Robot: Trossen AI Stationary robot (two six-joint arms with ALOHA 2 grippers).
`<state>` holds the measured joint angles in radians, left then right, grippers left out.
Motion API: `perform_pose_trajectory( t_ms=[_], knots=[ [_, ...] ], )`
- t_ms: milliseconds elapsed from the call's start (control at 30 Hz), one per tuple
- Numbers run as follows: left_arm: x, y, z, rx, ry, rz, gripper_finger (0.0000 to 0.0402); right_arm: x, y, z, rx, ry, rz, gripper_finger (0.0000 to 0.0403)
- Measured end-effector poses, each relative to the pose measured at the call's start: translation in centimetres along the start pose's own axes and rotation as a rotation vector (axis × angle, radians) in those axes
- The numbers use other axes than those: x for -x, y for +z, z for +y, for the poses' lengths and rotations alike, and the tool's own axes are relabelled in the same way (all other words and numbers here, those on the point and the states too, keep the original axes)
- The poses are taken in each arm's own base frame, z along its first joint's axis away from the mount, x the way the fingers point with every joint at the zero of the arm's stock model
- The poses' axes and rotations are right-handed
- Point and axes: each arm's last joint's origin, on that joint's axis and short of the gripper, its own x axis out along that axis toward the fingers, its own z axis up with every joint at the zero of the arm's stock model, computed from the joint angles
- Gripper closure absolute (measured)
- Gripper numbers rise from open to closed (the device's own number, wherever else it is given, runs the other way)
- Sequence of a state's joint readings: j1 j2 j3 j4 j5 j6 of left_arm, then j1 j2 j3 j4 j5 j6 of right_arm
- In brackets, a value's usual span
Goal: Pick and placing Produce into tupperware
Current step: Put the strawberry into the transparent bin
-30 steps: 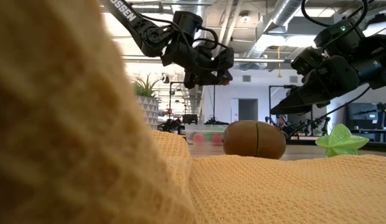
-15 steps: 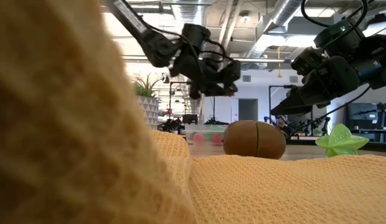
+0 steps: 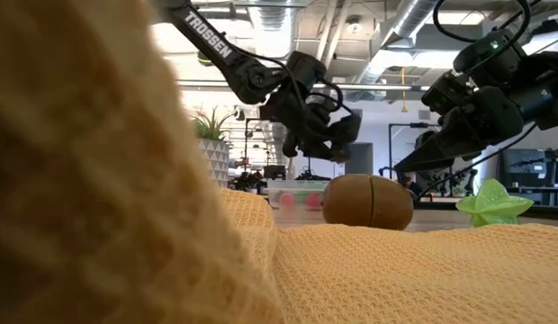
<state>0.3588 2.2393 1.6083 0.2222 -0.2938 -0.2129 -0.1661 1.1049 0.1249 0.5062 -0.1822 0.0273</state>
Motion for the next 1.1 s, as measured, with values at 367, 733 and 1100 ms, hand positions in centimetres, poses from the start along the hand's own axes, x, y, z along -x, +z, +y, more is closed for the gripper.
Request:
perform_pose_trajectory(
  t_ms=[367,733,1100],
  knots=[
    [0.1,0.7,0.1,-0.073,0.024,0.102,0.0244,0.0,0.0,0.0,-0.008,0.001,-0.001,0.0088],
    [0.5,0.9,0.2,-0.163,0.06,0.221,0.0244,0.0,0.0,0.0,-0.01,0.001,-0.002,0.0088],
    [0.9,0.3,0.0,-0.279,0.089,0.281,0.0244,0.0,0.0,0.0,-0.01,0.001,-0.002,0.0088]
  ],
)
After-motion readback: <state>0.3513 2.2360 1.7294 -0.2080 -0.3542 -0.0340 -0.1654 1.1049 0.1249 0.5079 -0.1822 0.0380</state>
